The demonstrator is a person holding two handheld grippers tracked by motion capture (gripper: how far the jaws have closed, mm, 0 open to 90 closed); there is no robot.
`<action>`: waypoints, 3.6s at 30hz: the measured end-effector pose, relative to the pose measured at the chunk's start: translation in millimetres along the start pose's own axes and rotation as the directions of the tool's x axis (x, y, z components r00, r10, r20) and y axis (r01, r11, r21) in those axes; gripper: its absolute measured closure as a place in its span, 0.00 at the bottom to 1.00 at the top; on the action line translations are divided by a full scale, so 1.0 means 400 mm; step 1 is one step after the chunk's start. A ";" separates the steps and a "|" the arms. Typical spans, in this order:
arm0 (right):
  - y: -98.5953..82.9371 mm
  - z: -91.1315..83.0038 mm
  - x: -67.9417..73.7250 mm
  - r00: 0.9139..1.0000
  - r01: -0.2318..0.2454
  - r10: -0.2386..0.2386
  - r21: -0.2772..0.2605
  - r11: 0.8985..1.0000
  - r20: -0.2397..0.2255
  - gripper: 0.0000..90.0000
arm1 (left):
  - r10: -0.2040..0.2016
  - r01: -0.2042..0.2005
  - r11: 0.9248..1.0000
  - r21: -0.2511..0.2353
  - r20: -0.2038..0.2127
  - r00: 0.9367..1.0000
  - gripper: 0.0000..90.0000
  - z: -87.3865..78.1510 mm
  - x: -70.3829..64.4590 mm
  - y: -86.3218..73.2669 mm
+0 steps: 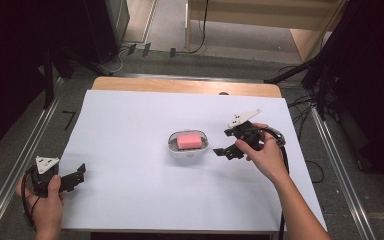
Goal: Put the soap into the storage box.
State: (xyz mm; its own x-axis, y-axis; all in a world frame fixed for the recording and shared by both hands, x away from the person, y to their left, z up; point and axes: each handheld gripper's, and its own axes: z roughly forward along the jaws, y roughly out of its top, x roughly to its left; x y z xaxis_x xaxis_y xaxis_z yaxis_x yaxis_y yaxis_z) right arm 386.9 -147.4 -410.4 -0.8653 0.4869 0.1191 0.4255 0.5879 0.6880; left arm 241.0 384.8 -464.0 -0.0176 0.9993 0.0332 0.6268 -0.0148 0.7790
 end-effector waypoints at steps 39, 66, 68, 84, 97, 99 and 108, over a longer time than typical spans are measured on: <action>-0.219 -0.077 -0.031 0.982 -0.147 0.153 -0.062 0.987 0.111 0.16 | 0.016 -0.016 1.000 -0.006 -0.007 1.000 0.09 -0.001 -0.005 -0.001; -0.375 -0.151 -0.027 0.937 -0.253 0.286 -0.175 0.952 0.200 0.15 | 0.016 -0.016 1.000 -0.011 -0.011 1.000 0.09 -0.003 -0.006 -0.002; -0.387 -0.157 -0.026 0.931 -0.255 0.293 -0.186 0.949 0.218 0.14 | 0.016 -0.016 1.000 -0.012 -0.011 1.000 0.09 -0.003 -0.006 -0.002; -0.499 -0.207 0.004 0.866 -0.324 0.397 -0.265 0.908 0.303 0.06 | 0.012 -0.012 1.000 -0.017 0.002 1.000 0.09 -0.005 -0.004 -0.002; -0.531 -0.231 0.020 0.844 -0.331 0.433 -0.329 0.885 0.316 0.03 | 0.023 -0.023 0.999 -0.022 -0.005 1.000 0.09 -0.005 -0.009 -0.003; -0.528 -0.227 0.018 0.832 -0.345 0.443 -0.314 0.885 0.335 0.03 | 0.027 -0.027 0.999 -0.020 -0.011 1.000 0.09 -0.004 -0.011 -0.003; -0.523 -0.221 0.024 0.808 -0.338 0.437 -0.297 0.893 0.394 0.05 | 0.030 -0.031 0.999 -0.026 -0.004 1.000 0.09 -0.005 -0.011 -0.003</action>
State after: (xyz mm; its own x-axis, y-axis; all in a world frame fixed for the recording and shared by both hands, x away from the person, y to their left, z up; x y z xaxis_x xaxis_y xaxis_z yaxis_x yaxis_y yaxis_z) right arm 266.2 -323.0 -490.1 -0.4091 0.9052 0.1155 0.5940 0.1681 0.7867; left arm 238.5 380.5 -463.8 -0.0018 0.9982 0.0596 0.6068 -0.0462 0.7935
